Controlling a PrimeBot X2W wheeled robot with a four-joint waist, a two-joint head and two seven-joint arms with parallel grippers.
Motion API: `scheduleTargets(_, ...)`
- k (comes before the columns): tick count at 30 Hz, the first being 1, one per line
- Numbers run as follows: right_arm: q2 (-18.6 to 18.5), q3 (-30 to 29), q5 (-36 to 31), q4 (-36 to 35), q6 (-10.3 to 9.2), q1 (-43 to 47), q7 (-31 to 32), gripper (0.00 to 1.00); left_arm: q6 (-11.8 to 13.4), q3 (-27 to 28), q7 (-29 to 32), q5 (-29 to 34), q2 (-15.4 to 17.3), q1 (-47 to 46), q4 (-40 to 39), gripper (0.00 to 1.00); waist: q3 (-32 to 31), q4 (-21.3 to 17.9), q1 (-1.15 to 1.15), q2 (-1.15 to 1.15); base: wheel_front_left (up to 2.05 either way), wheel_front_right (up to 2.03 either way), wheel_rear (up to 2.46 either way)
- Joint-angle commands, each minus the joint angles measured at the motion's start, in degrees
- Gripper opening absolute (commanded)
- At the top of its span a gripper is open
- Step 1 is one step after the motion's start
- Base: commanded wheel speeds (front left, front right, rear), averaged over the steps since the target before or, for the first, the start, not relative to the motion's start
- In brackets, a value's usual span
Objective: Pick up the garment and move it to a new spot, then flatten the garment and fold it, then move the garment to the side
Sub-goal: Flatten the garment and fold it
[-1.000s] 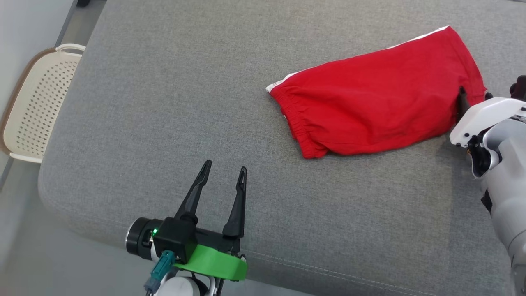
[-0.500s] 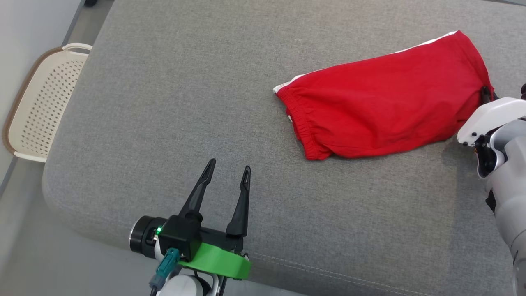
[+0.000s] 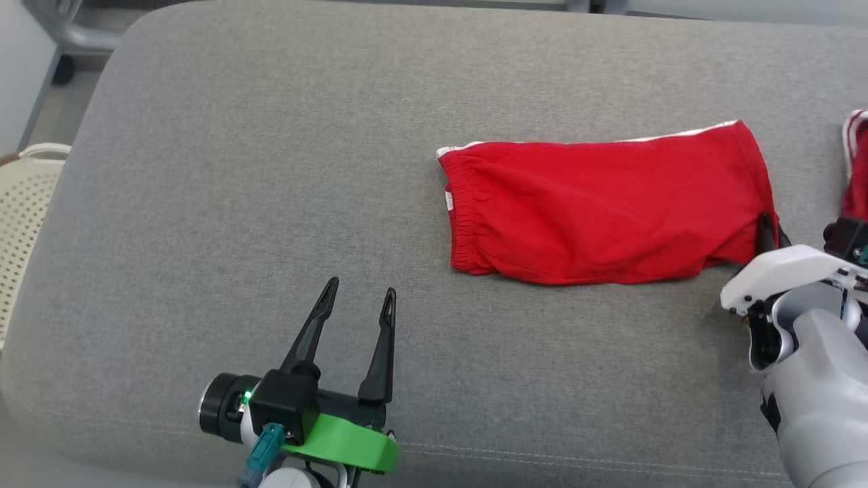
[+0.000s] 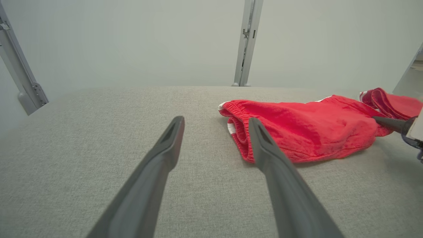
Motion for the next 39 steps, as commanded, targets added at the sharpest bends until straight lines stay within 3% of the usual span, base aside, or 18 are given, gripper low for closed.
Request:
scheduleTargets(1, 0.08, -0.43, 0.16, -1.06, -0.10, 1.42, -0.16, 0.00, -0.10, 0.22, -0.13, 0.58, 0.09, 0.77, 0.01, 1.00, -2.67, -3.64, 0.00, 0.00, 0.00, 0.00, 0.00)
scheduleTargets(9, 1.27, -2.94, -0.77, -6.76, -0.10, 7.93, -0.18, 0.00, -0.71, 0.28, -0.13, 0.91, 0.09, 1.21, 0.37, 1.00, -4.50, -6.80, 0.00, 0.00, 0.00, 0.00, 0.00)
scheduleTargets(20, 3.51, -2.82, -3.37, -15.91, -0.09, 10.63, -0.18, 0.00, -0.14, -1.55, -0.13, -0.56, 0.10, 1.00, 1.08, 1.00, -7.05, -5.52, 0.00, 0.00, 0.00, 0.00, 0.00)
scheduleTargets(29, 7.05, 5.00, -0.60, -21.18, -0.09, 9.35, -0.18, 0.00, 0.13, -2.07, -0.13, -0.88, 0.09, 1.74, 1.84, 1.00, -8.22, -3.56, 0.00, 0.00, 0.00, 0.00, 0.00)
scheduleTargets(39, 7.84, 16.01, 3.70, -19.92, -0.07, 5.78, -0.18, 0.00, -0.14, -2.91, -0.12, -1.26, 0.09, 1.10, 2.68, 1.00, -8.17, -0.35, 0.00, 0.00, 0.00, 0.00, 0.00)
